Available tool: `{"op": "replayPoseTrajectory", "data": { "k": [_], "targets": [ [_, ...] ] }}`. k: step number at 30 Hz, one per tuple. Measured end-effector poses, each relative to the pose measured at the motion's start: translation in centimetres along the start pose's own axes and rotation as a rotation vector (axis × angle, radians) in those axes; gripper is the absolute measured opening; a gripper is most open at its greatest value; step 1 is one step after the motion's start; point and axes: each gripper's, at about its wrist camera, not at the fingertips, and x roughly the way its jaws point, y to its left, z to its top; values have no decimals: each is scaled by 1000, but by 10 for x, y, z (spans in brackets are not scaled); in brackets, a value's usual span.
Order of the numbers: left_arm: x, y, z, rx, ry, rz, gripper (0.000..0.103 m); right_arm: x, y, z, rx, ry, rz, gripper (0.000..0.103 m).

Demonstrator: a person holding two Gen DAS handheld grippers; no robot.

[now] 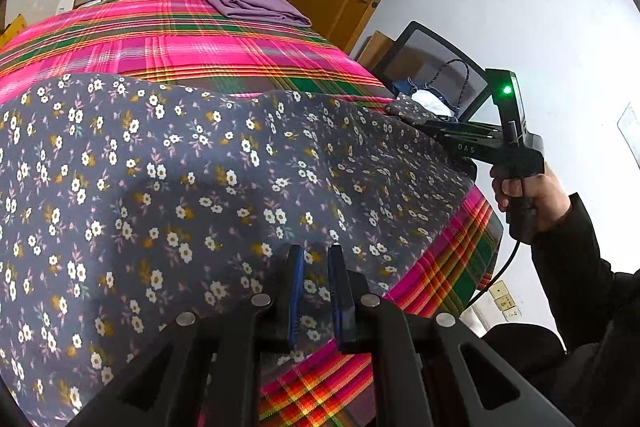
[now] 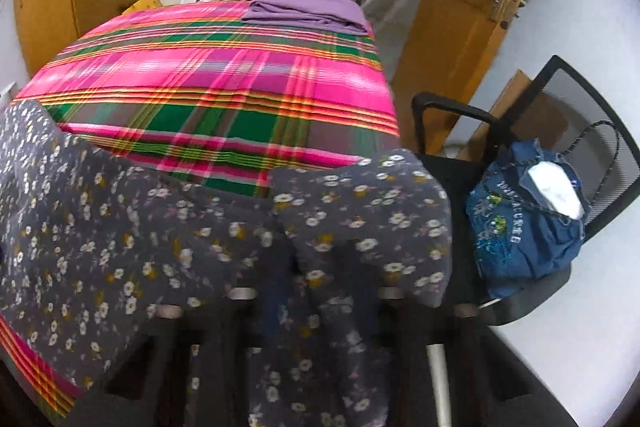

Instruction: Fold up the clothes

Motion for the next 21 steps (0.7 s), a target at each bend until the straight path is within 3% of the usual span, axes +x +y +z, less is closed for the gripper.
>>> {"op": "replayPoseTrajectory", "data": {
  "k": [5,10,15,18,21],
  "targets": [
    [4,-1,2,4,8,-5,11,-27,-35,-9,158,-98,4,5],
    [7,-3,4,9,16,-12,11,-53,-93,-46,463,-179,24,5],
    [11,-7,7,24,30,-13,11,-49,-136,-100,757,-143,65,5],
    [12,-10,7,33,38,-11,11,-32,-158,-135,951,-71,118,8],
    [13,-13,8,40,45,-10,11,-22,-165,-154,1030,-4,123,12]
  ]
}}
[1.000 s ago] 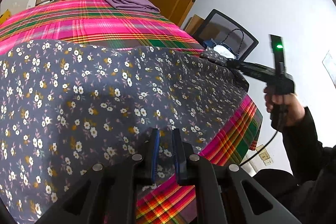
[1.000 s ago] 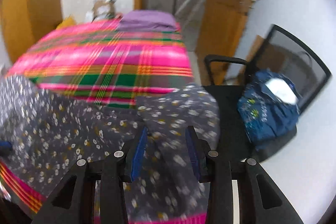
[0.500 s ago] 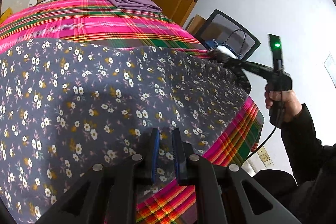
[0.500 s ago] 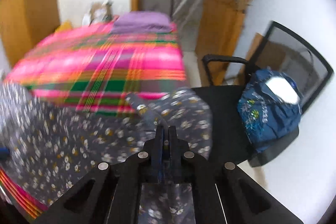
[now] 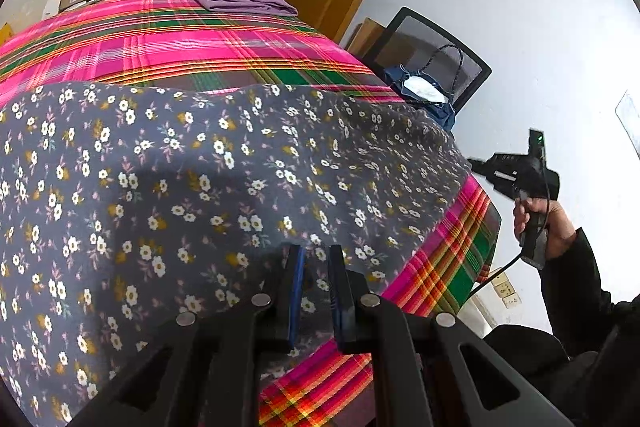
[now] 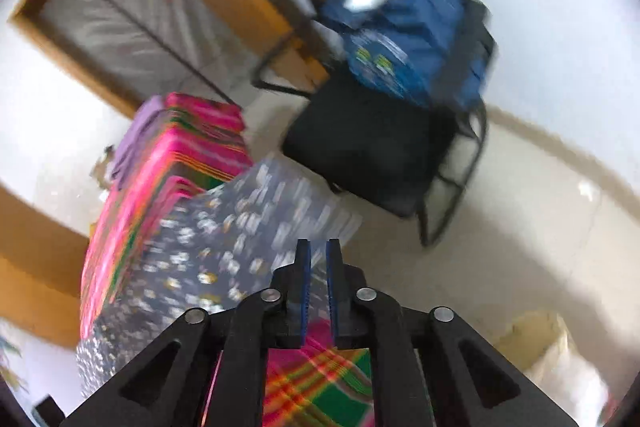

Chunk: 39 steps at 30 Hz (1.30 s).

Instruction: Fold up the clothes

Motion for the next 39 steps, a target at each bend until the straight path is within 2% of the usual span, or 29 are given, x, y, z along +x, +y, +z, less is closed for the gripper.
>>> {"op": "replayPoseTrajectory", "data": {
  "k": [4,8,9,12,17,21,25,30,31,33,35,39],
  "targets": [
    [1,-4,2,3,3,3,11,-8,-2,2,-20,-31,-7,18],
    [3,-8,4,11,2,2,11,-16,42,9,-203,-60,85,30],
    [3,-9,5,14,2,1,11,-16,57,8,-273,-54,111,36],
    [8,-14,6,21,7,-4,11,-8,99,4,-473,-3,160,39],
    [10,-16,8,25,8,0,11,13,161,-15,-935,52,183,39],
    [11,-16,10,17,6,4,11,28,186,-33,-1261,89,199,39],
    [14,-17,12,11,10,5,11,40,193,-36,-1377,159,251,39],
    [20,-19,15,15,20,2,11,60,194,-23,-1385,288,336,38],
    [22,-19,16,15,22,1,11,61,193,-21,-1386,301,347,36],
    [24,-20,16,15,24,-1,11,62,192,-20,-1405,320,347,19],
    [25,-20,17,15,25,-3,11,62,194,-23,-1434,335,344,10],
    [28,-21,19,14,25,-4,11,59,201,-30,-1512,324,321,8]
  ]
}}
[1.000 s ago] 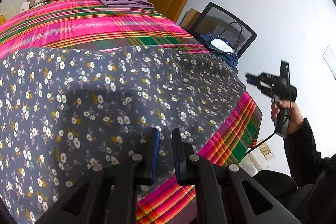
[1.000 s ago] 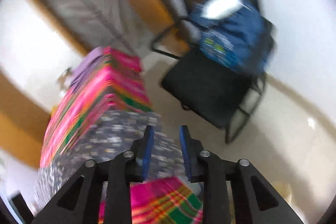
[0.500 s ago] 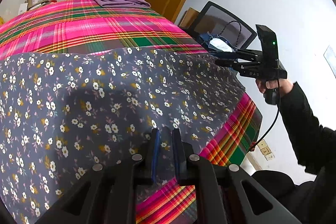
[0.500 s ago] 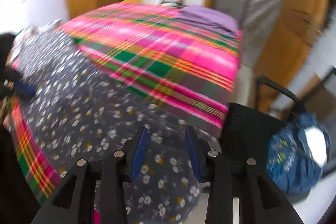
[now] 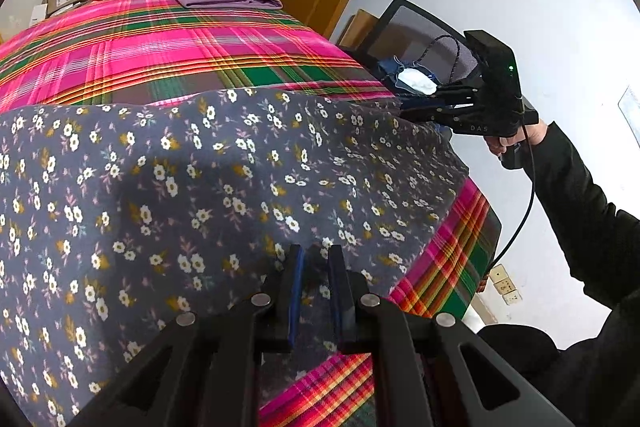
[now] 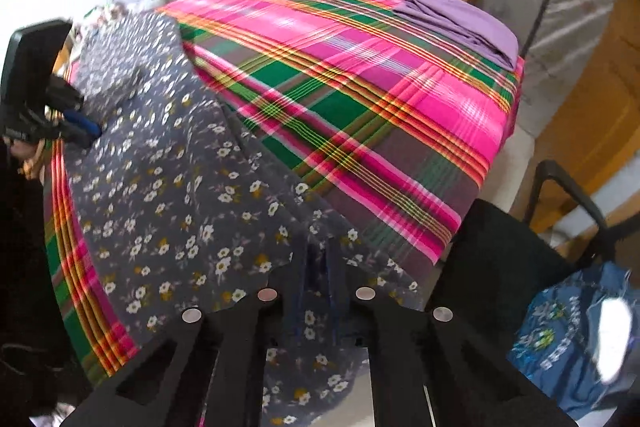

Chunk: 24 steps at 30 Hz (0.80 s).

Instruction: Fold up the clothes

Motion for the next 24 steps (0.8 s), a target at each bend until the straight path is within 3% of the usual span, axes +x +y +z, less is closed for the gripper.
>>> {"op": "replayPoseTrajectory", "data": {
  "k": [4,9,10,12,14,20,24],
  "targets": [
    [3,-2,2,0,0,0,11,-3,-1,8,-46,-11,12,19],
    [4,-2,2,-3,-2,4,11,9,-3,10,-94,40,45,20],
    [4,-2,2,-4,-3,4,11,10,-4,10,-92,44,51,20],
    [4,-3,2,-6,-3,4,11,10,-3,11,-99,45,50,9],
    [4,-3,3,-6,-3,6,11,7,-2,11,-101,35,30,7],
    [5,-4,4,-3,-2,6,11,-13,-19,8,18,-71,-34,7],
    [5,-6,4,3,-2,5,11,-9,-20,-2,88,-38,-105,20]
  ]
}}
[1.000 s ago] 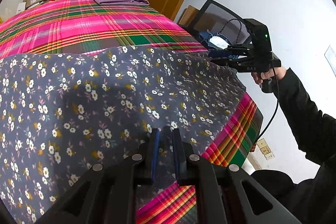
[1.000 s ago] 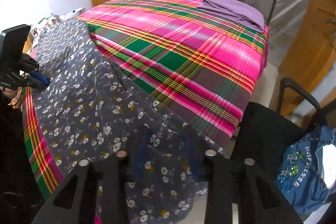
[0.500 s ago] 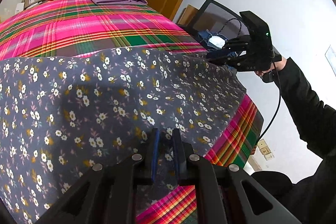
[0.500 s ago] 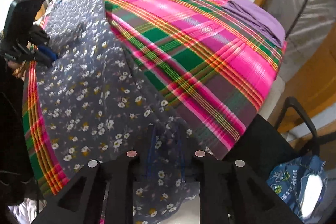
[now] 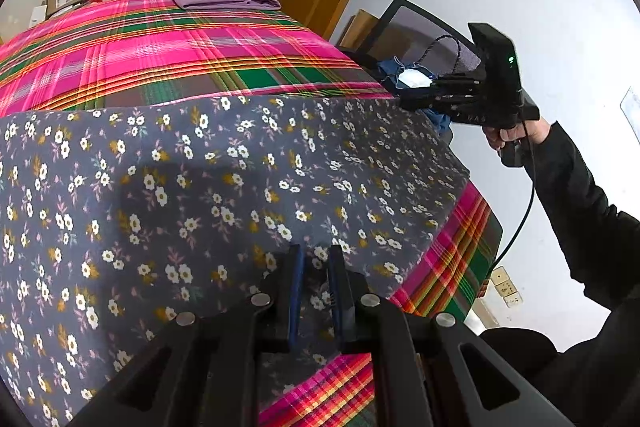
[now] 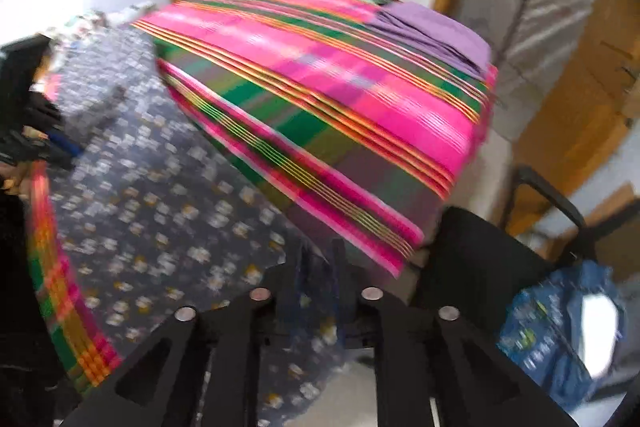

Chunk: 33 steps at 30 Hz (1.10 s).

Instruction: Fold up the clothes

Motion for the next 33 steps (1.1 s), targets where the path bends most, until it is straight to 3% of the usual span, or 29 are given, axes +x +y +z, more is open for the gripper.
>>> {"op": "replayPoseTrajectory", "data": {
  "k": [5,8,16,19,24,33],
  "targets": [
    [-1,-3,-1,12,2,-11,11,-33,-14,-28,252,-99,-62,21],
    [0,-8,-3,26,11,-20,11,-57,-4,-54,363,-169,-53,21],
    [2,-27,-7,83,36,-43,12,-69,38,-112,493,-182,-41,21],
    [3,-35,-6,112,37,-45,12,-75,48,-123,494,-189,-57,22],
    [11,-52,-4,173,38,-21,16,-76,69,-122,385,-177,-113,25],
    [22,-64,-5,231,36,24,23,-62,66,-113,308,-155,-125,25]
  ]
}}
